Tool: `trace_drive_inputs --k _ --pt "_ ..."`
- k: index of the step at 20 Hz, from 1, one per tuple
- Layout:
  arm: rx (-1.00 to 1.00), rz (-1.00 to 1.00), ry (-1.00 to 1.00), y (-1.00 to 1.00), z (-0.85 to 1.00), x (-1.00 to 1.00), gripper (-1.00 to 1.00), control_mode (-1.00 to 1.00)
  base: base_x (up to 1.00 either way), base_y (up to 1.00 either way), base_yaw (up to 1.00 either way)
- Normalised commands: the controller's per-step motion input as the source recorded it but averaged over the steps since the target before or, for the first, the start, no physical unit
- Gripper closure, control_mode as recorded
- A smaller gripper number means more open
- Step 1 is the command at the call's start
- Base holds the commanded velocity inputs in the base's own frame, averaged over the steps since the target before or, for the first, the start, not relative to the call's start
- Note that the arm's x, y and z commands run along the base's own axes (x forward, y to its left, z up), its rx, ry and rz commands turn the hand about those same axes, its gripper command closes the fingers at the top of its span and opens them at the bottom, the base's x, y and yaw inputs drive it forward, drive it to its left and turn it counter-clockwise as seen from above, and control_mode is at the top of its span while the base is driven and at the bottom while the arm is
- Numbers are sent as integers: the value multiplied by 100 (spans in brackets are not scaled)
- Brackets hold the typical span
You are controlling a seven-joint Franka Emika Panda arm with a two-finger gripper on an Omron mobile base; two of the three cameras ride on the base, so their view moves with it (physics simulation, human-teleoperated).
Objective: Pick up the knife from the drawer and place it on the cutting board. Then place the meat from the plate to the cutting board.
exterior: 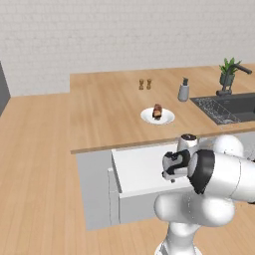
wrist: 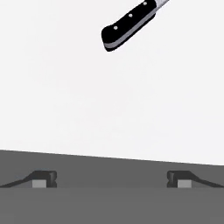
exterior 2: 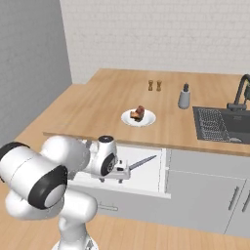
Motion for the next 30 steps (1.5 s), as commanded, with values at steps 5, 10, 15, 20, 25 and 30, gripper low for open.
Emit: trace_drive_inputs --k 5,10,15,20,25,30 --pt "6 0 0 14 60 66 -100 -100 0 0 0" --pt "1 0 0 16 -4 59 -100 -100 0 0 0" --pt "0 -1 0 -3 -21 41 -100 -100 0 0 0" --pt "0 -9 0 -16 -34 16 -100 -100 0 0 0" --pt "0 -11 0 -6 -43 28 -100 -100 0 0 0" --pt "0 -5 0 0 -38 44 -100 -100 0 0 0"
